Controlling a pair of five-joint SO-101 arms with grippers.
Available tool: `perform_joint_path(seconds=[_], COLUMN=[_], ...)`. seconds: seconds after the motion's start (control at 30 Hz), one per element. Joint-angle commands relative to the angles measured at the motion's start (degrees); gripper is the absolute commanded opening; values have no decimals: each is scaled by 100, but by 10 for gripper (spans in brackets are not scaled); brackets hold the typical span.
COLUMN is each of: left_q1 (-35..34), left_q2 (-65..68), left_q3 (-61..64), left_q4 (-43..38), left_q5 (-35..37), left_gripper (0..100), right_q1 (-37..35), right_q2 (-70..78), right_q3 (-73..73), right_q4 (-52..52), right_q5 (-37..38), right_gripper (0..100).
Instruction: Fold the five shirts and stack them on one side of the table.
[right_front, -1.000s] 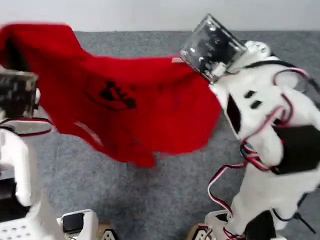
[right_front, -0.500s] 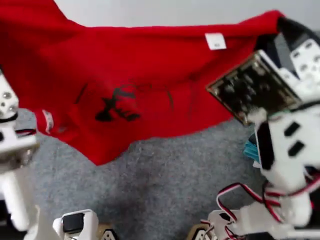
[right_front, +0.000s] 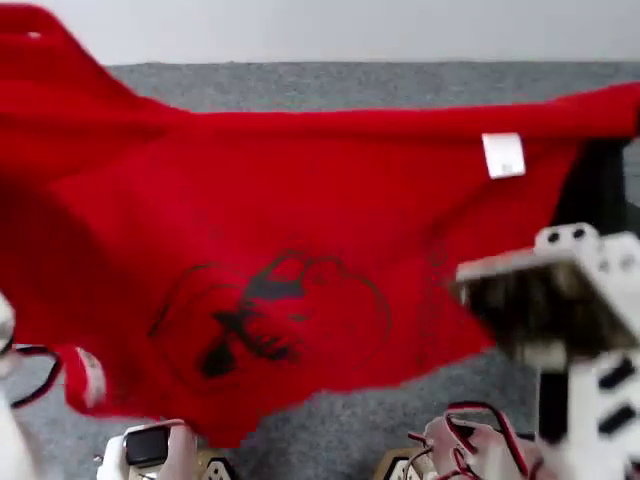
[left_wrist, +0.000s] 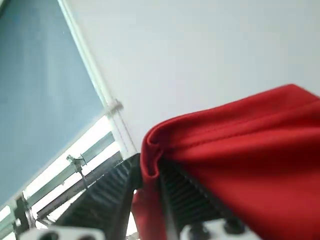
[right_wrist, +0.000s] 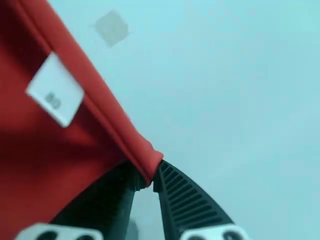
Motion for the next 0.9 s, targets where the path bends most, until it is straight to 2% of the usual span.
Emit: perform_joint_path(seconds=[0.0,0.13,0.23,0.37,0.57,0.77,0.87], left_q1=[18,158,501,1011,1099,967,888], left_q2=[404,695,897,1310,2488,3851,4519], left_q3=[400,1218,1965,2941,3705,3495,3116], left_q4=[158,158,264,176,-1108,-2215,-2681], left_q5=[-70,-149,-712,-1020,-1011,-1011,-1011], left_gripper=[14,14,14,14,14,14,14], right_q1=[110,-198,-541,-945,-1051,-1051,-1042], right_q2=[22,22,92,338,1147,2141,2510], right_q3=[1240,2919,4062,5512,6426,6435,6435], right_q4=[215,215,189,-585,-2334,-3934,-4804], right_q5=[53,62,62,53,53,70,387], right_gripper=[10,10,10,10,10,10,10])
